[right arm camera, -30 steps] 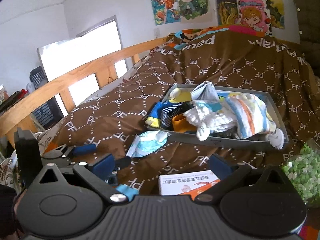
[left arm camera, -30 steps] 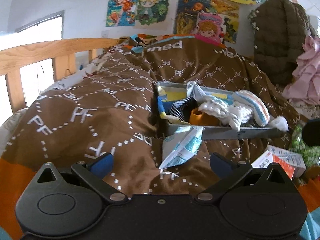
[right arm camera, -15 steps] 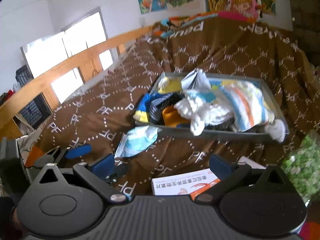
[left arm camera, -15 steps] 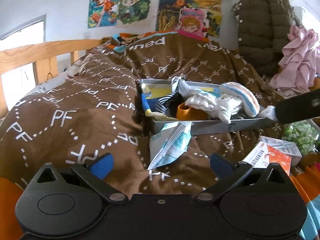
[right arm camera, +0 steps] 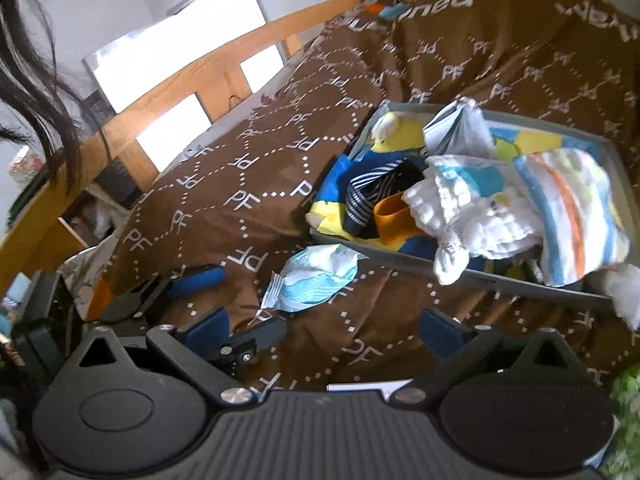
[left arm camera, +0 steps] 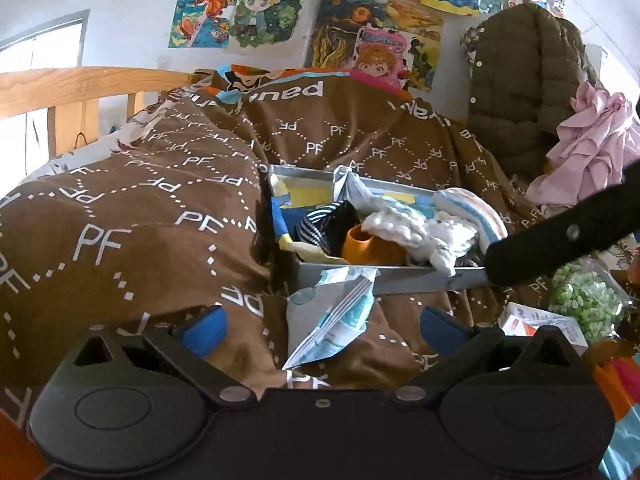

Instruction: Organize soft objects

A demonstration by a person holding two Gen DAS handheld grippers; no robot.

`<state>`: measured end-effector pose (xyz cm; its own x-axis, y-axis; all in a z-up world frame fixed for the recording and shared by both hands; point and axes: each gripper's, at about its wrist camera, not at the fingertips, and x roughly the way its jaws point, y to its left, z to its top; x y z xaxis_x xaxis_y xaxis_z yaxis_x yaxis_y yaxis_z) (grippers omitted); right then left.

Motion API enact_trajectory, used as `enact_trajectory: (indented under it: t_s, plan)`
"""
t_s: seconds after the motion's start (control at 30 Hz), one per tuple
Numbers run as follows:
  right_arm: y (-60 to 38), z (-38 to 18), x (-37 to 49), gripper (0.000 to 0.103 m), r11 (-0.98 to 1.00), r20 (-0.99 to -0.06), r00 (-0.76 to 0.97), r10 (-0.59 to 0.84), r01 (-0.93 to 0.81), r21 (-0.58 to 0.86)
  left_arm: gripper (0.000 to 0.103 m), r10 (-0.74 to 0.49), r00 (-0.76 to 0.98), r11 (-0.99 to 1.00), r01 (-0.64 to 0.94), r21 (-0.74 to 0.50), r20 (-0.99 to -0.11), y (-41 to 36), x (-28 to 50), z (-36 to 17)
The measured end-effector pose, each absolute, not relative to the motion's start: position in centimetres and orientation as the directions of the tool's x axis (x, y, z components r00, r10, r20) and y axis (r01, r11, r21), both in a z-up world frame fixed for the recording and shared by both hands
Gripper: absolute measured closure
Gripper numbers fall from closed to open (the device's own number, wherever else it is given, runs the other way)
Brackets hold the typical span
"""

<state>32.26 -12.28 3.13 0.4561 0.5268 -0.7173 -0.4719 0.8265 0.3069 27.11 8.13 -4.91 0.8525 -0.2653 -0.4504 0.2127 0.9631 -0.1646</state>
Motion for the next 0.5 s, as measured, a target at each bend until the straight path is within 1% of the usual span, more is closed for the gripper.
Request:
enact_trajectory:
  t_s: [0.07,0.13,0.23,0.3,0.43,0.5]
  plan:
    - [-12.5,2.8,32.6,0.000,0.786,-0.722,0.402,0.564,-0.529,0.319,0.001,-0.268,0.850,0.962,0.213,-0.170,-0.453,8.2,27.3,-5.0]
    - [-12.5,2.6,32.7,0.000,0.730,-0.724,0.357,0.590,-0.619,0.291,0.001,-0.275,0.853,0.960,0.222,-0.170,-0.443,8.2,27.5,-4.9]
    - [-12.9,2.7,33.5,0.000,0.622,-0.701,0.295,0.650,-0.736,0.267,0.001,-0.288,0.859,0.957,0.246,-0.153,-0.424,7.9,27.7,-4.9]
    - [-13.4,2.7,34.5,0.000,0.601,-0.692,0.291,0.661,-0.757,0.256,0.001,-0.280,0.859,0.960,0.242,-0.142,-0.428,7.5,27.8,-5.2]
    - [-15.3,2.9,36.3,0.000,0.539,-0.596,0.265,0.758,-0.768,0.345,0.001,-0.289,0.851,0.957,0.252,-0.142,-0.438,7.2,28.3,-5.9]
    - [-16.1,2.9,37.1,0.000,0.519,-0.585,0.247,0.773,-0.777,0.358,0.001,-0.284,0.855,0.959,0.253,-0.128,-0.433,6.9,28.3,-6.2]
